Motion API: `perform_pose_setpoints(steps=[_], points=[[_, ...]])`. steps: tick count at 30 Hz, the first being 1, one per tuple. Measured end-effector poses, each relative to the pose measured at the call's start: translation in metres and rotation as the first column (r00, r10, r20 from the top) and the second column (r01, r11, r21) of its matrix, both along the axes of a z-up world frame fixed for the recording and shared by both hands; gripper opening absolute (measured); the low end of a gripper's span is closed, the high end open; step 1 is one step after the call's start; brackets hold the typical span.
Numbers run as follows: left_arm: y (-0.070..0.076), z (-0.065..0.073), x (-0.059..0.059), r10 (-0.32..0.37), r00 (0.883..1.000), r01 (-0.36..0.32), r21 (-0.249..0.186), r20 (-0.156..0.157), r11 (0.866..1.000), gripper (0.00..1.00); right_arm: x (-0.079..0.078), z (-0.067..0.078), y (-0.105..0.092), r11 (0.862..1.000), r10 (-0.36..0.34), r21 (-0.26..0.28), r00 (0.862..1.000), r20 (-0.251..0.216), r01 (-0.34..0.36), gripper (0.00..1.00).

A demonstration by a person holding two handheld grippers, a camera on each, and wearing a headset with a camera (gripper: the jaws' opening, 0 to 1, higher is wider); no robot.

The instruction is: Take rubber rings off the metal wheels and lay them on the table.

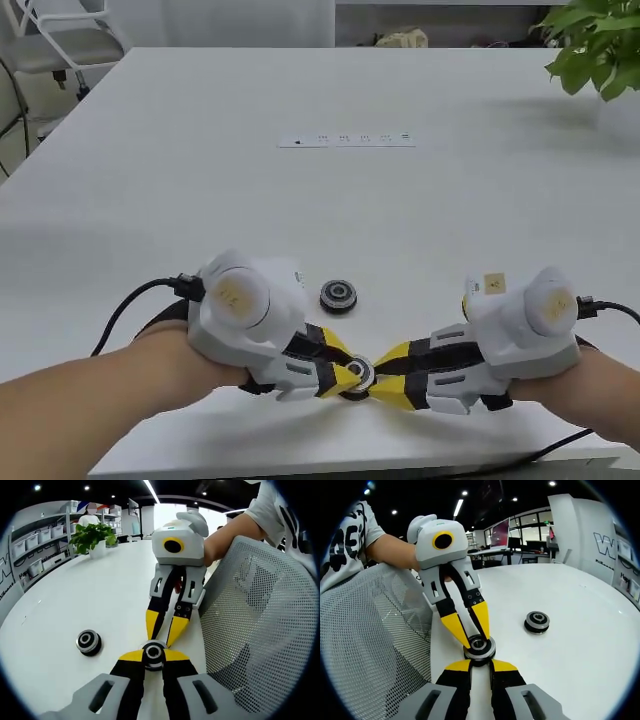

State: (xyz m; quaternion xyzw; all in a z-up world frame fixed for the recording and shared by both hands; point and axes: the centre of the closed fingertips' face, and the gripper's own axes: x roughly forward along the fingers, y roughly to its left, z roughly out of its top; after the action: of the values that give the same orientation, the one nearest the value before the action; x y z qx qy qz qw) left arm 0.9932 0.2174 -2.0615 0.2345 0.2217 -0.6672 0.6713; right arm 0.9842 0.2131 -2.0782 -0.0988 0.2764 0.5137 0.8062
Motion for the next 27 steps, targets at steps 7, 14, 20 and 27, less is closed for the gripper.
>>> perform_pose_setpoints(steps=[7,14,20,27], points=[[0.0004,0.0001,0.0006,0.001,1.000,-0.001,0.002,0.003,1.000,0.07,-0.0011,-0.0013,-0.0013,1.000,-0.009,-0.002,1.000,-0.019,0.009,0.03],[0.0005,0.0001,0.0008,0.001,1.000,-0.001,0.000,0.004,1.000,0.07,-0.0006,-0.0015,-0.0029,0.999,-0.033,0.007,0.999,-0.042,0.034,0.00],[0.0006,0.0000,0.0010,0.002,1.000,-0.002,0.000,0.005,1.000,0.07,-0.0001,-0.0010,-0.0042,0.997,-0.064,0.029,0.995,-0.076,0.066,0.00],[0.0003,-0.0002,0.0011,0.003,1.000,-0.003,0.000,0.003,1.000,0.07,0.0024,0.0006,-0.0086,0.988,-0.125,0.076,0.981,-0.147,0.137,0.00]])
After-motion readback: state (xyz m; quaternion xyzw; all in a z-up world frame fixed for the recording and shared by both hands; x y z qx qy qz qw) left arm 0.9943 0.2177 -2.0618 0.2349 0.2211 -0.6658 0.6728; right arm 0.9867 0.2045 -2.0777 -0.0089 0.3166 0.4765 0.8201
